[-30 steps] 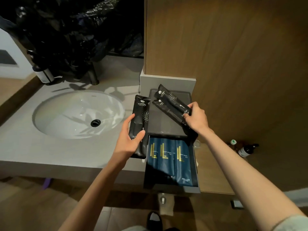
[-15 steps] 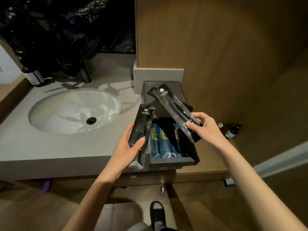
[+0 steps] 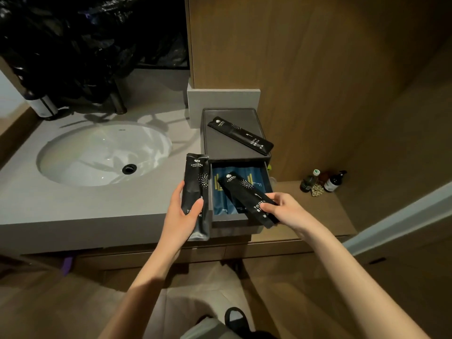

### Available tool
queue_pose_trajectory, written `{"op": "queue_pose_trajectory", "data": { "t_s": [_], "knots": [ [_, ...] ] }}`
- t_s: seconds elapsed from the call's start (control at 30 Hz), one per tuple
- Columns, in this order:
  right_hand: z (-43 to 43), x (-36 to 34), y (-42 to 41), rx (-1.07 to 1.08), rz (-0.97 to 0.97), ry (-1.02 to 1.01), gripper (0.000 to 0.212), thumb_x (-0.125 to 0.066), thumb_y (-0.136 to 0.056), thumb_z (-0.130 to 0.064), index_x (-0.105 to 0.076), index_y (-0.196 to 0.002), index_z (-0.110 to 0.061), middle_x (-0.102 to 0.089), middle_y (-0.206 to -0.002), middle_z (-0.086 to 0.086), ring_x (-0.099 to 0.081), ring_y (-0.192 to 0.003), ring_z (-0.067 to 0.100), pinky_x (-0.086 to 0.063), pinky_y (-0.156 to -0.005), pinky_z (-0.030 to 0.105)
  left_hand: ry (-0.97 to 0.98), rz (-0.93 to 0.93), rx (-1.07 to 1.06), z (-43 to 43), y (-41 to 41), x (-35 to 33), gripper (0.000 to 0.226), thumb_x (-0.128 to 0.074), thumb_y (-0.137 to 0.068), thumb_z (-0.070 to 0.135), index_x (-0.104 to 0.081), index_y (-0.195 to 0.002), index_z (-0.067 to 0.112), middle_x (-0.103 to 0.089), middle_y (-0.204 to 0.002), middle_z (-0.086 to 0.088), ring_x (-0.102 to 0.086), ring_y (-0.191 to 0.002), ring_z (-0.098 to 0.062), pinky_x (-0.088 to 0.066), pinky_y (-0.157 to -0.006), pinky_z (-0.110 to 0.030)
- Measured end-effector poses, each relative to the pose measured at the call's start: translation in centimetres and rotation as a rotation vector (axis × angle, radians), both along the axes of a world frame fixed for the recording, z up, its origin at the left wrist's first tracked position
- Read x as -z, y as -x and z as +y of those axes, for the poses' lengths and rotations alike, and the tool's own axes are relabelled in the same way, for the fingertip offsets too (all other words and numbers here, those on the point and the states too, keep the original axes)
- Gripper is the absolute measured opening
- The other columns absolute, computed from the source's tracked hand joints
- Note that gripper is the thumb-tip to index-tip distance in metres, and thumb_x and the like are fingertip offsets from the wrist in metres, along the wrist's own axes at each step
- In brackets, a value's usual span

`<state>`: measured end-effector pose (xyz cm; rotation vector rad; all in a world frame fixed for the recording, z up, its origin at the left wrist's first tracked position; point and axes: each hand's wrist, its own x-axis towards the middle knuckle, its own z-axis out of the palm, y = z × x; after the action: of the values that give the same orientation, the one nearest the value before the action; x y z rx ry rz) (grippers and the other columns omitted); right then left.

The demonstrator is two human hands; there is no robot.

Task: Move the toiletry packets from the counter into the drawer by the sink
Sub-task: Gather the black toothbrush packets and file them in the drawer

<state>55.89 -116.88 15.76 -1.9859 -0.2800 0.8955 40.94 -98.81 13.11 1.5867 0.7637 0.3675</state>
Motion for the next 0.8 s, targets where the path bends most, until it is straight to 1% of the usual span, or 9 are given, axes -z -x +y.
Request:
{"op": "queue_pose_trajectory", "data": {
  "t_s": [0.1, 0.13, 0.2, 0.3, 0.43, 0.57, 0.63, 0.7, 0.8],
  "knots": [
    [2.5, 0.8, -0.6, 0.068, 0.065, -0.079, 0.022, -0.052, -0.096, -0.008, -0.053, -0.118, -0.006, -0.065, -0.095, 0.006, -0.066, -0.087, 0.023, -0.056, -0.08, 0.04, 0.013, -0.002, -0.044, -0.3, -0.2, 0.1, 0.063, -0.059, -0.092, 0.023, -0.025, -0.146, 0.031, -0.049, -0.142, -0.002, -0.051, -0.126, -0.015, -0.039, -0.109, -0.035],
    [3.3, 1.0, -0.7, 0.088, 0.084, -0.104, 0.02, -0.051, -0.096, -0.007, -0.053, -0.116, -0.007, -0.065, -0.095, 0.007, -0.065, -0.089, 0.024, -0.056, -0.079, 0.04, 0.015, -0.007, -0.055, -0.4, -0.3, 0.0, 0.064, -0.058, -0.093, 0.023, -0.024, -0.146, 0.031, -0.048, -0.142, -0.002, -0.051, -0.126, -0.015, -0.038, -0.109, -0.036],
    [4.7, 1.7, -0.8, 0.12, 0.11, -0.137, 0.018, -0.049, -0.096, -0.004, -0.054, -0.113, -0.006, -0.065, -0.101, 0.011, -0.064, -0.091, 0.025, -0.056, -0.073, 0.035, 0.023, -0.016, -0.077, -0.7, -0.4, 0.0, 0.064, -0.057, -0.093, 0.021, -0.023, -0.147, 0.029, -0.049, -0.142, -0.003, -0.051, -0.125, -0.016, -0.039, -0.108, -0.034],
    [6.2, 2.9, -0.8, 0.168, 0.151, -0.163, 0.02, -0.048, -0.095, -0.001, -0.056, -0.113, -0.004, -0.063, -0.105, 0.013, -0.061, -0.095, 0.025, -0.054, -0.076, 0.034, 0.012, -0.018, -0.117, -0.9, -0.5, 0.0, 0.064, -0.058, -0.093, 0.022, -0.024, -0.146, 0.031, -0.05, -0.14, -0.004, -0.051, -0.125, -0.017, -0.039, -0.106, -0.033],
    [7.7, 3.9, -1.2, 0.093, 0.07, -0.095, 0.025, -0.046, -0.098, -0.007, -0.054, -0.121, -0.004, -0.063, -0.109, 0.01, -0.06, -0.095, 0.02, -0.048, -0.062, 0.02, 0.003, -0.038, -0.132, -0.9, -0.5, 0.0, 0.065, -0.058, -0.092, 0.021, -0.024, -0.147, 0.03, -0.046, -0.144, -0.001, -0.05, -0.126, -0.014, -0.039, -0.106, -0.03],
    [8.5, 4.7, -1.8, -0.015, -0.164, 0.035, 0.028, -0.047, -0.096, -0.005, -0.057, -0.117, 0.01, -0.063, -0.118, 0.023, -0.06, -0.109, 0.033, -0.05, -0.093, 0.04, -0.01, -0.048, -0.134, -0.8, -0.4, 0.0, 0.064, -0.059, -0.092, 0.021, -0.026, -0.146, 0.03, -0.045, -0.145, 0.001, -0.049, -0.127, -0.01, -0.038, -0.105, -0.027],
    [8.8, 5.2, -2.0, -0.056, -0.241, 0.058, 0.03, -0.05, -0.093, -0.003, -0.055, -0.116, 0.016, -0.06, -0.121, 0.03, -0.063, -0.101, 0.039, -0.053, -0.09, 0.048, -0.001, -0.049, -0.144, -0.6, -0.5, 0.3, 0.063, -0.06, -0.092, 0.021, -0.027, -0.145, 0.032, -0.046, -0.145, 0.001, -0.047, -0.129, -0.011, -0.038, -0.107, -0.029],
    [9.1, 5.3, -2.1, -0.087, -0.285, 0.061, 0.029, -0.055, -0.091, -0.005, -0.06, -0.116, 0.011, -0.065, -0.115, 0.025, -0.069, -0.082, 0.032, -0.057, -0.082, 0.045, 0.002, -0.039, -0.145, -0.3, -0.6, 0.5, 0.064, -0.06, -0.091, 0.023, -0.027, -0.145, 0.033, -0.045, -0.145, 0.001, -0.045, -0.132, -0.013, -0.037, -0.11, -0.033],
    [9.2, 5.8, -2.3, -0.123, -0.381, 0.089, 0.034, -0.063, -0.088, -0.009, -0.061, -0.121, 0.0, -0.073, -0.094, 0.016, -0.066, -0.062, 0.018, -0.058, -0.083, 0.04, -0.007, -0.024, -0.143, -0.1, -0.7, 0.8, 0.065, -0.061, -0.091, 0.025, -0.027, -0.146, 0.032, -0.042, -0.148, 0.001, -0.038, -0.137, -0.014, -0.034, -0.111, -0.031]
  ]
}}
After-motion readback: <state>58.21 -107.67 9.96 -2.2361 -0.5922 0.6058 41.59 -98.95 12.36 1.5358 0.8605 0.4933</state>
